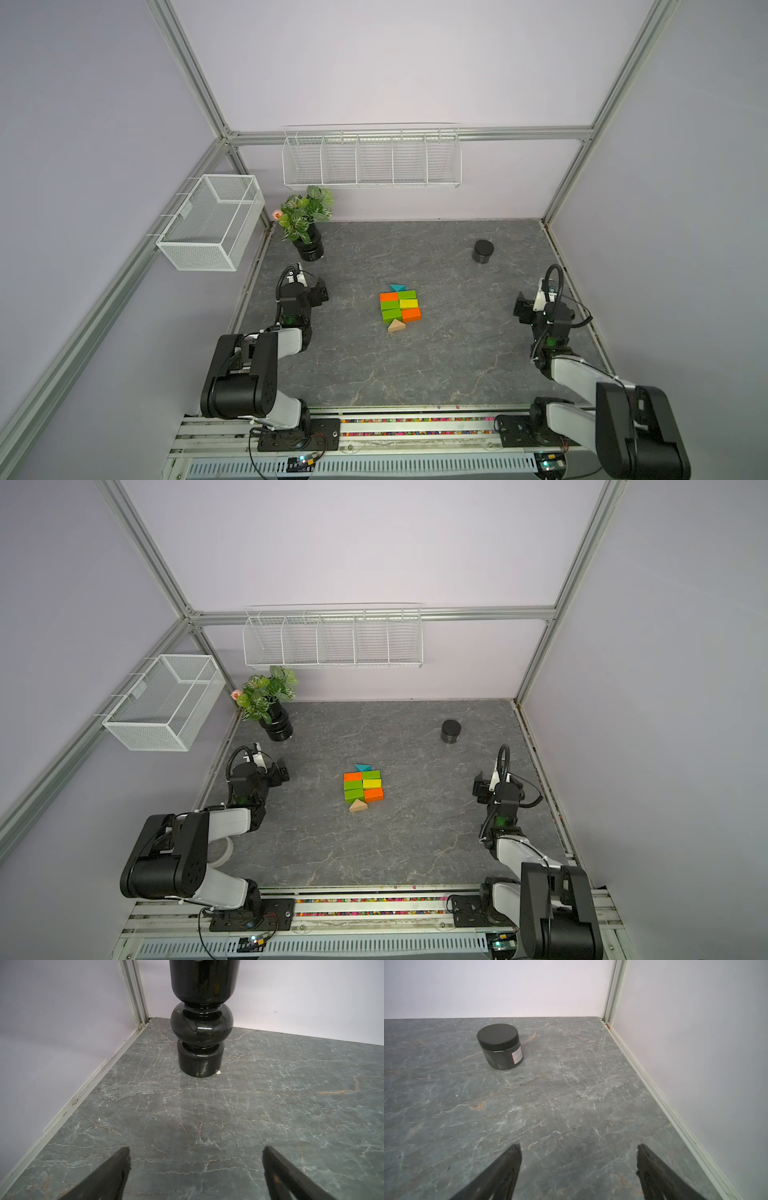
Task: Assemble a piece of candy with building blocks
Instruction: Reset both arms
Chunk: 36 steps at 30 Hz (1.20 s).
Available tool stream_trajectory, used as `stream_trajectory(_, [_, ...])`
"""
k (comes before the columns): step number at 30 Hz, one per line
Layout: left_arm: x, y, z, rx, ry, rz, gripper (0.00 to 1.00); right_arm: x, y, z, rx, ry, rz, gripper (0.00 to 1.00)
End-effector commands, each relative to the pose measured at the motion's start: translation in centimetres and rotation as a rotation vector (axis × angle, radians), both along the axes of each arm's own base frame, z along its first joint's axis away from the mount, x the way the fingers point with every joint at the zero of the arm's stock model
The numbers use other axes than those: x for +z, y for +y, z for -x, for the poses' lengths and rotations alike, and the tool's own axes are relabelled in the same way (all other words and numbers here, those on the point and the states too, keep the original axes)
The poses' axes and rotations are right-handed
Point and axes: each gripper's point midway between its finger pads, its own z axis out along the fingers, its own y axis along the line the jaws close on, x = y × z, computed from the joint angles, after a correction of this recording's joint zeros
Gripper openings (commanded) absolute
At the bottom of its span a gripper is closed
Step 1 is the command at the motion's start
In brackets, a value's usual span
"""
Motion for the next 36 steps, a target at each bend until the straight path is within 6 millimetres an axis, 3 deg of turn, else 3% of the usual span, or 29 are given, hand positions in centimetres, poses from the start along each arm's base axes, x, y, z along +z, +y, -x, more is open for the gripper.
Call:
stream_trajectory(1, [0.2, 0.0, -0.1, -0.015, -0.014, -0.016, 0.99, 1.7, -1.2, 0.8, -0.07, -0.084, -0.014, 0.89])
stream_trajectory(5, [0.3, -0.2, -0.1, -0.021, -0.015, -0.017, 0.99, 2.2, -0.3, -0.9, 0.02, -0.16, -0.016, 0.89])
stream_trajectory(7, [0.3, -0.2, -0.1, -0.023, -0.016, -0.017, 0.99, 1.3, 0.2, -1.7, 0.051, -0.056, -0.035, 0.89])
stream_trajectory(9, [0.3, -0.1, -0.1, -0.021, -0.016, -0.017, 0.99, 1.7, 0.7, -2.1, 0.09, -0.091, -0.026, 0.89])
stream_trajectory(13, [0.3, -0.1, -0.1, -0.021, -0.015, -0.017, 0.99, 0.6, 1.2, -3.6, 0.139, 0.015, -0.058, 0.89])
stream_trajectory(17, [0.3, -0.2, -0.1, -0.023, -0.016, -0.016, 0.99, 1.0, 4.7, -3.1, 0.3, -0.062, -0.15, 0.89])
stream_trajectory(20, [0.3, -0.1, -0.1, -0.02, -0.016, -0.017, 0.99, -0.2, 2.3, -4.1, 0.147, -0.076, -0.135, 0.89])
stream_trajectory(21, [0.3, -0.1, -0.1, -0.02, -0.016, -0.017, 0.99, -0.6, 3.4, -4.8, 0.225, -0.071, -0.121, 0.89])
stream_trajectory(23, [0.3, -0.2, -0.1, -0.022, -0.016, -0.017, 0.99, -2.0, 7.6, -6.1, 0.441, -0.007, -0.077, 0.89])
stream_trajectory(24, [0.3, -0.2, -0.2, -0.022, -0.017, -0.017, 0.99, -1.8, 7.1, -5.8, 0.4, -0.015, -0.069, 0.89])
stream_trajectory(26, [0.3, -0.1, -0.1, -0.021, -0.016, -0.016, 0.99, -2.3, 3.9, -6.1, 0.204, 0.019, -0.085, 0.89])
stream_trajectory(36, [0.2, 0.0, -0.2, -0.013, -0.012, -0.01, 0.99, -2.3, 4.4, -6.3, 0.202, 0.033, -0.049, 0.89])
